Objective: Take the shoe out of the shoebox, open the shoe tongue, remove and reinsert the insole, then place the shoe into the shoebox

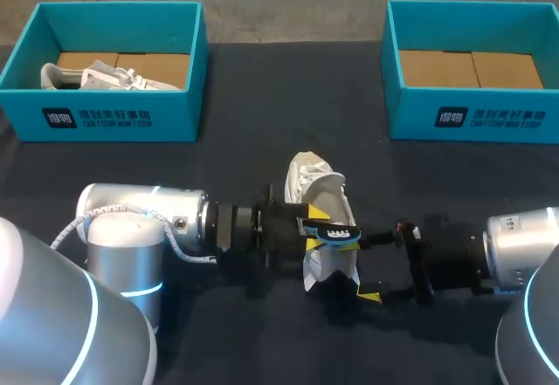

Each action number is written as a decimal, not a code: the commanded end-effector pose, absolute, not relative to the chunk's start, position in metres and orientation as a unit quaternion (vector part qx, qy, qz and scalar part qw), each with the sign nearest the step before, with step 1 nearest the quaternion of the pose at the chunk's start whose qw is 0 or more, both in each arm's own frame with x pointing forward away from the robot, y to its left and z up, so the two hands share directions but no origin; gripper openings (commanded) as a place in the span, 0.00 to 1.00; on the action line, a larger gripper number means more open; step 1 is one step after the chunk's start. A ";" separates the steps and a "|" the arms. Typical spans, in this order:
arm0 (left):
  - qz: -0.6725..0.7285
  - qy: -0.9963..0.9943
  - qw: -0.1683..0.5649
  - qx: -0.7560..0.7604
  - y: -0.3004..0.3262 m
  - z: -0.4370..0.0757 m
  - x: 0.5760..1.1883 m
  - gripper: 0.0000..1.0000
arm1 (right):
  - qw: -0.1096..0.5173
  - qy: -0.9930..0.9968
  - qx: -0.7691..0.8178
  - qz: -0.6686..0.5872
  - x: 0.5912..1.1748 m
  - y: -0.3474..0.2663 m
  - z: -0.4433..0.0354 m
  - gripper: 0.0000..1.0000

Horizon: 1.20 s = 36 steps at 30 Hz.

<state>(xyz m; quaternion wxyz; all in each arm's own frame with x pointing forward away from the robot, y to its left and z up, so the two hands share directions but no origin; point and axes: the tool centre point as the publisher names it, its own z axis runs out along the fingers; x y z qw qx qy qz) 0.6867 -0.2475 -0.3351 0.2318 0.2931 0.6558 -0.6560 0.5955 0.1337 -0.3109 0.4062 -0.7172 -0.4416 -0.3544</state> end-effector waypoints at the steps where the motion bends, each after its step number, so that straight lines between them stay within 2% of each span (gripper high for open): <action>1: -0.652 0.658 0.238 0.292 -0.241 -0.327 0.680 0.36 | 0.404 -0.443 -0.719 -0.352 0.596 0.136 -0.310 1.00; 11: -0.631 0.676 0.250 0.286 -0.231 -0.315 0.676 0.36 | 0.404 -0.443 -0.719 -0.352 0.596 0.136 -0.310 1.00; 14: -0.631 0.676 0.250 0.287 -0.232 -0.311 0.675 0.33 | 0.404 -0.443 -0.719 -0.352 0.596 0.136 -0.310 1.00; 17: -0.632 0.676 0.247 0.287 -0.234 -0.309 0.672 0.11 | 0.404 -0.443 -0.719 -0.352 0.596 0.136 -0.310 1.00; 19: -0.630 0.678 0.244 0.290 -0.235 -0.310 0.670 0.06 | 0.404 -0.443 -0.719 -0.352 0.596 0.136 -0.310 1.00; 24: -0.631 0.678 0.238 0.292 -0.235 -0.311 0.669 0.03 | 0.404 -0.443 -0.719 -0.352 0.596 0.136 -0.310 1.00; 25: -0.632 0.678 0.238 0.292 -0.235 -0.311 0.669 0.00 | 0.404 -0.443 -0.719 -0.352 0.596 0.136 -0.310 1.00; 36: -0.632 0.674 0.238 0.301 -0.235 -0.320 0.677 0.00 | 0.404 -0.443 -0.719 -0.352 0.596 0.136 -0.310 1.00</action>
